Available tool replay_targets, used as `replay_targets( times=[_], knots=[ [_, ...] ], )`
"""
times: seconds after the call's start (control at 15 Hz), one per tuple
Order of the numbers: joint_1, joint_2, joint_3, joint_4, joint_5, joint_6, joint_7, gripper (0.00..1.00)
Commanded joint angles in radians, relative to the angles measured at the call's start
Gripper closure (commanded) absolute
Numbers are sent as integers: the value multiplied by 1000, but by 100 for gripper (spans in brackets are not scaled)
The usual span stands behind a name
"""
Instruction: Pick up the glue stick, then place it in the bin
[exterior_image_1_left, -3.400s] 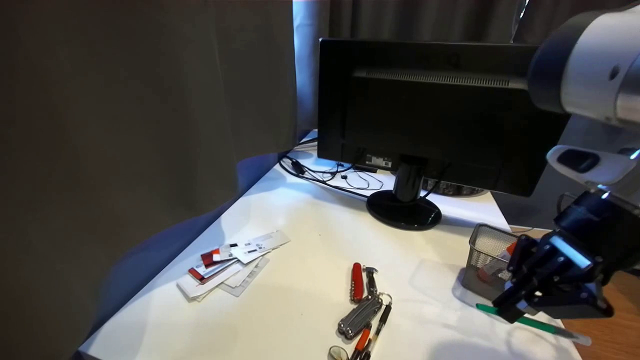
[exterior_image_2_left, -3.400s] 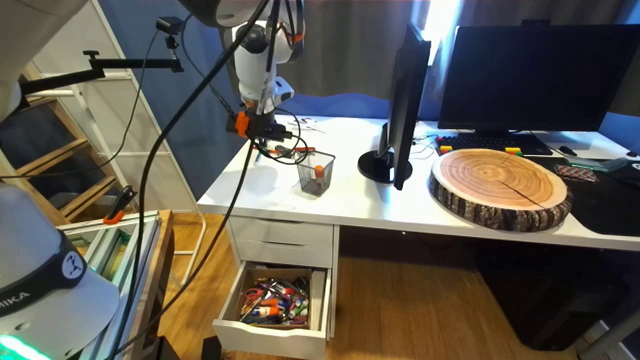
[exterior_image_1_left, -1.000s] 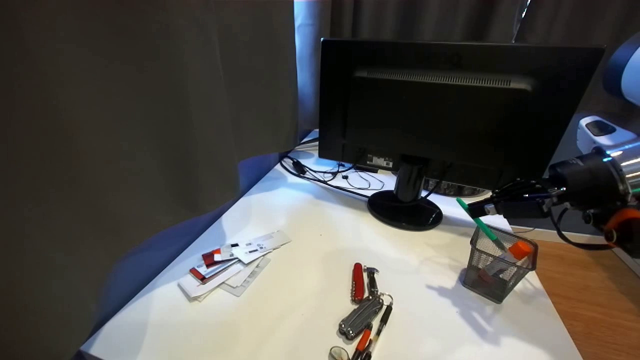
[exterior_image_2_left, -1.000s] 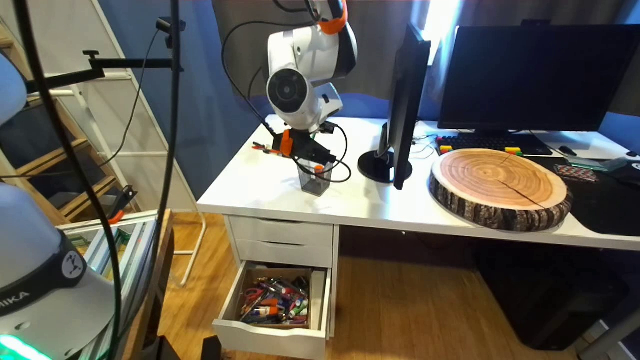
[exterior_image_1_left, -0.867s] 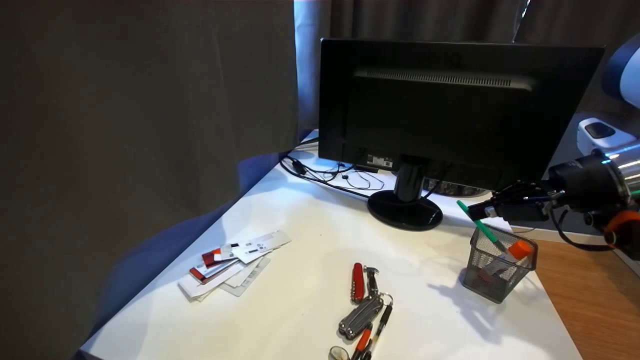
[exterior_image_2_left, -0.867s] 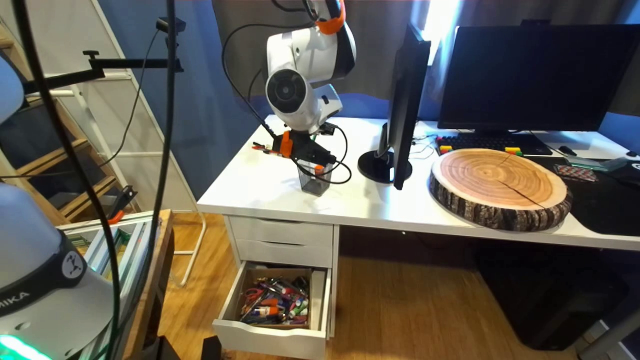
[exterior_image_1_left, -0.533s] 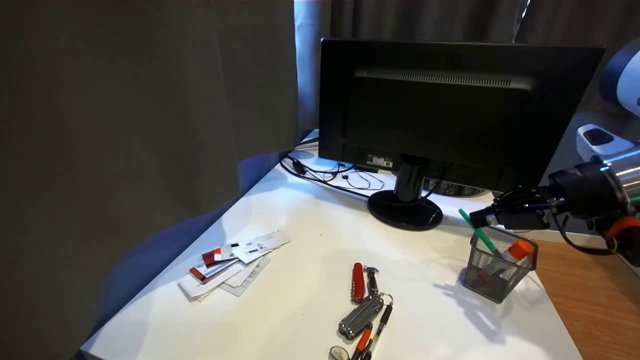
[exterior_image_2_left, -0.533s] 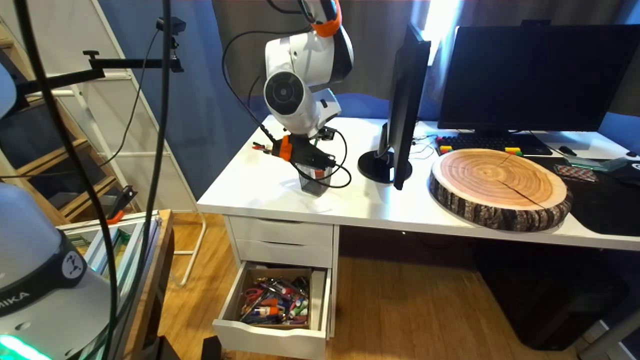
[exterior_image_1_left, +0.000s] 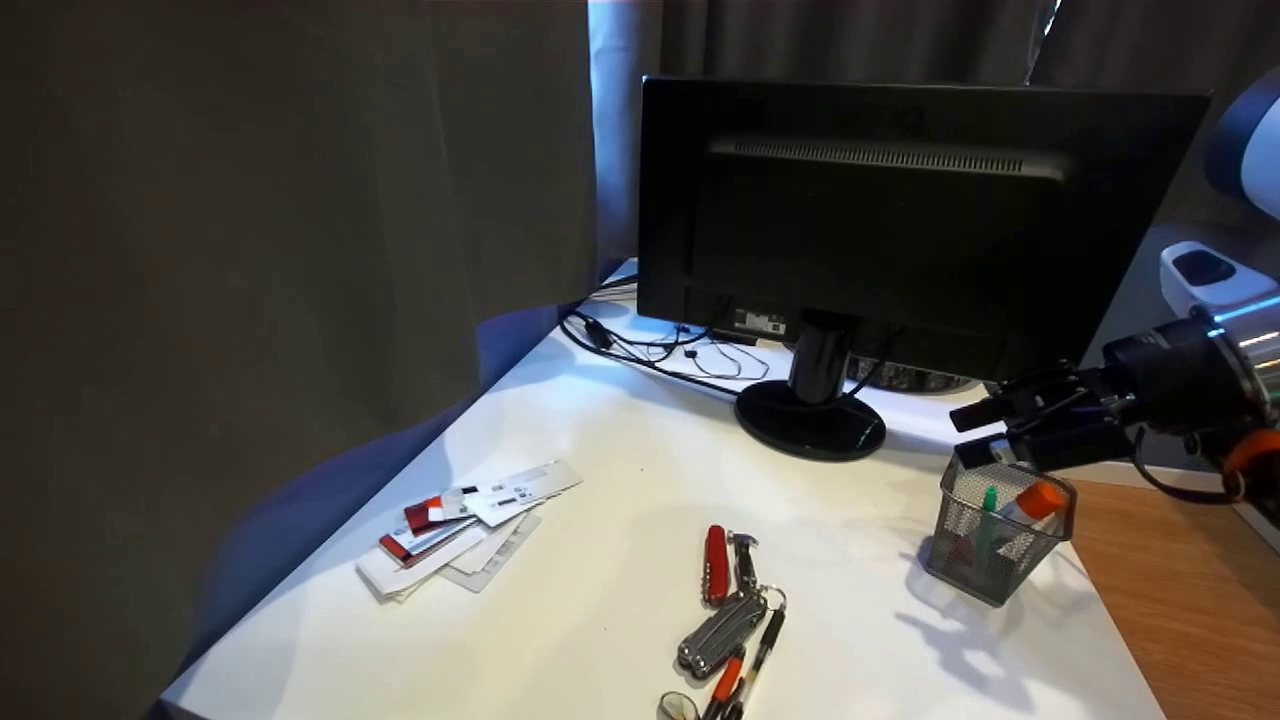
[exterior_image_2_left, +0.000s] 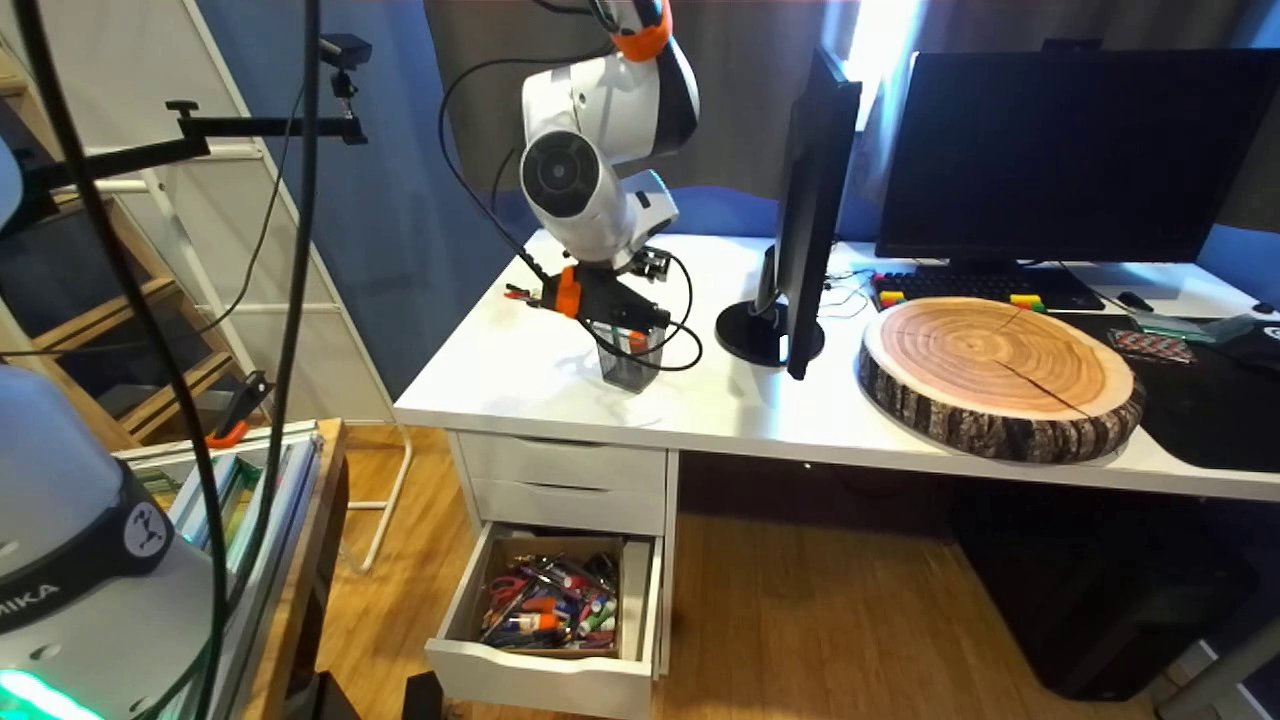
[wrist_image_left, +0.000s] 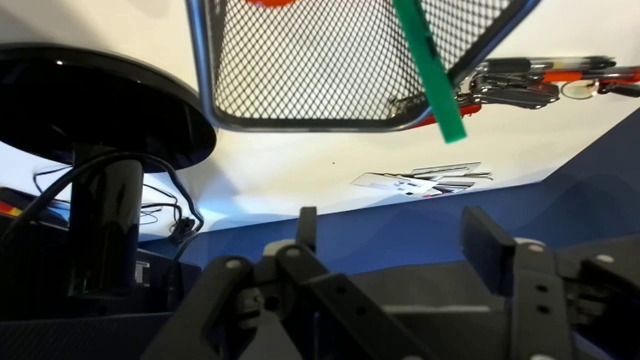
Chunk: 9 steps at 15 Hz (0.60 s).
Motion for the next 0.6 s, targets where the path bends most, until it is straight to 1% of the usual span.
replay_targets(
  times=[0.0, 0.07, 0.13, 0.2, 0.4, 0.53],
  knots=[
    [-6, -105, 48, -58, -13, 86, 52, 0],
    [139, -171, -81, -91, -101, 52, 213, 0],
    [0, -136, 80, -77, -94, 148, 157, 0],
    [13, -155, 85, -89, -136, 173, 218, 0],
    [-24, -173, 203, -110, -236, 297, 344, 0],
    [-62, -165, 290, -121, -285, 379, 414, 0]
  ],
)
